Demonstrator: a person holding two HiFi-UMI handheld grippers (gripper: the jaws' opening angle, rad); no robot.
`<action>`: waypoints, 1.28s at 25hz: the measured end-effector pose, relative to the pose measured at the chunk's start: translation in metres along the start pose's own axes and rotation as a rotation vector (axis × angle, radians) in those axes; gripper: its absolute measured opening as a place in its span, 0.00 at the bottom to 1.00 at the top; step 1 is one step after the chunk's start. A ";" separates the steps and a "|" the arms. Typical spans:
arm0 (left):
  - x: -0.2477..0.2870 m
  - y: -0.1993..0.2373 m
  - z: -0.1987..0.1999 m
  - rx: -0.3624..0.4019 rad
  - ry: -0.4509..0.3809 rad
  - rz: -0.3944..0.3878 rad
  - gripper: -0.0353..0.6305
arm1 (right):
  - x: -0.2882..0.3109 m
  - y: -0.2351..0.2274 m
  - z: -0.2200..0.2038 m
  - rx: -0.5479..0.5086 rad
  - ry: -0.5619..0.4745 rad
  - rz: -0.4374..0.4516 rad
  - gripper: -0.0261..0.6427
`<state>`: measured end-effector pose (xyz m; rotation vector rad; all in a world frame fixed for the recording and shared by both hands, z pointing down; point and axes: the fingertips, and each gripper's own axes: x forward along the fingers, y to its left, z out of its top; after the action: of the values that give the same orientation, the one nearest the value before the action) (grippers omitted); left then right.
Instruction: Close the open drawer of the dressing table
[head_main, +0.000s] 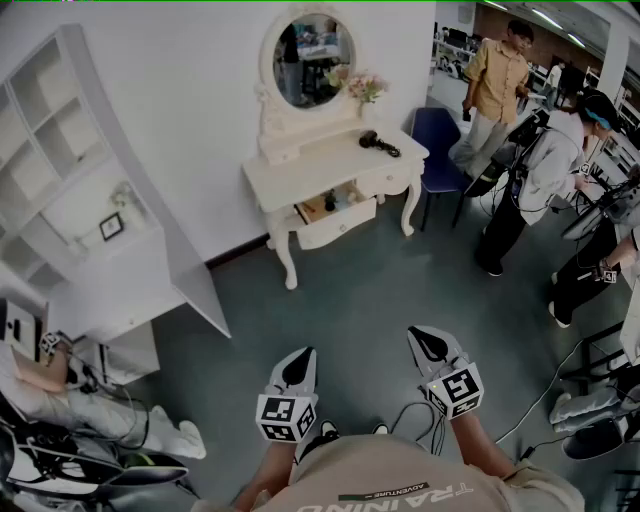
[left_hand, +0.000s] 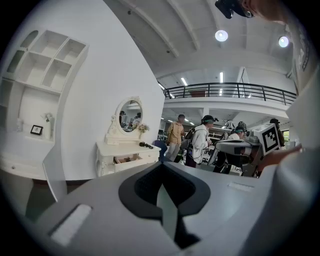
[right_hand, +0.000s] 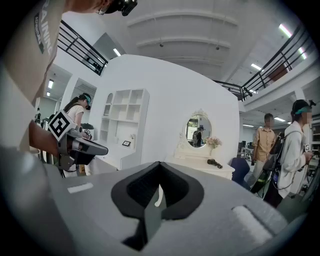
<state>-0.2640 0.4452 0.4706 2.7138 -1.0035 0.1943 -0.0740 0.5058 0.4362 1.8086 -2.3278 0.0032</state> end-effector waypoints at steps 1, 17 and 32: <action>-0.001 0.004 -0.003 0.000 0.010 -0.007 0.08 | 0.002 0.004 -0.001 0.005 0.002 -0.007 0.04; 0.022 0.055 -0.034 -0.032 0.083 -0.102 0.08 | 0.032 0.028 -0.040 0.137 0.102 -0.126 0.04; 0.166 0.090 0.033 0.066 0.079 -0.002 0.08 | 0.165 -0.119 -0.044 0.075 0.030 -0.059 0.04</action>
<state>-0.1964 0.2670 0.4888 2.7424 -0.9885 0.3367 0.0077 0.3225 0.4909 1.8977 -2.2822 0.1091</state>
